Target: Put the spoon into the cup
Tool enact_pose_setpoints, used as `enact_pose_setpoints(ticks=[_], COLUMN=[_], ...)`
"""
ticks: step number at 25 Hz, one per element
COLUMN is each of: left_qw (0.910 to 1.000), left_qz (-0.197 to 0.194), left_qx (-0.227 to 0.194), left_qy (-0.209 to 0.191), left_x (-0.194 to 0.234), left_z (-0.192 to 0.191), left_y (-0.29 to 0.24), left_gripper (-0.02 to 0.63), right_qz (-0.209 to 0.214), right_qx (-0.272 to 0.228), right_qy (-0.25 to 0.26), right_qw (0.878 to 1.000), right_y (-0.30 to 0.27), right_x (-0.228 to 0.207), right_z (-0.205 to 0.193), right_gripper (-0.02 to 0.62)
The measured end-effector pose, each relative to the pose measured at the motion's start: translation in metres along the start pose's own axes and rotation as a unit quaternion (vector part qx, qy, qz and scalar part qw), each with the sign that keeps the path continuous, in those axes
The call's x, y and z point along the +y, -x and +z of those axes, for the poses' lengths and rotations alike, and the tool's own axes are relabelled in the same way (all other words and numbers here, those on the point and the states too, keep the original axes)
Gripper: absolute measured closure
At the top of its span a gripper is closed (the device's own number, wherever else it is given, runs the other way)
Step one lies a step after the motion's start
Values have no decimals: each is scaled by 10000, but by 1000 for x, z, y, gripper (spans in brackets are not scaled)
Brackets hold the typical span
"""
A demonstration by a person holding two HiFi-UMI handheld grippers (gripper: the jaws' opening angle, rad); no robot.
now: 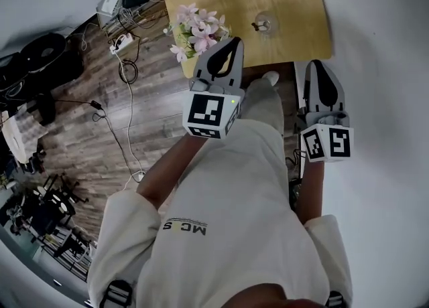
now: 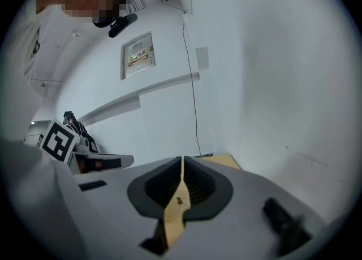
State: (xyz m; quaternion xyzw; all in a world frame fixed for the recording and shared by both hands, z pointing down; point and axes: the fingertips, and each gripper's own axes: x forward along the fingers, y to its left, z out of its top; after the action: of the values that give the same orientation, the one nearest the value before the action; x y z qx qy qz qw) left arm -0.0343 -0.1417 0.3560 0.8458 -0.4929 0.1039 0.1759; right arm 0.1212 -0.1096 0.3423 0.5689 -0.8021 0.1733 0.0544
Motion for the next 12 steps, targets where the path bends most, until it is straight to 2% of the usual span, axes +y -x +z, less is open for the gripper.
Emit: enact_pose_setpoints(ticks=[7, 12], left_qw=[9991, 9991], left_qz=[-105, -136], left_qx=[-331, -301], left_qy=[-239, -262], left_x=[0, 8], left_z=[32, 35], left_y=[40, 62], left_gripper=[594, 594], right_qz=[87, 153], right_qx=[-21, -84], right_qy=[287, 421], right_qw=[9995, 9990], right_y=[12, 17], right_x=[12, 19], right_z=[2, 7], right_gripper=[561, 561])
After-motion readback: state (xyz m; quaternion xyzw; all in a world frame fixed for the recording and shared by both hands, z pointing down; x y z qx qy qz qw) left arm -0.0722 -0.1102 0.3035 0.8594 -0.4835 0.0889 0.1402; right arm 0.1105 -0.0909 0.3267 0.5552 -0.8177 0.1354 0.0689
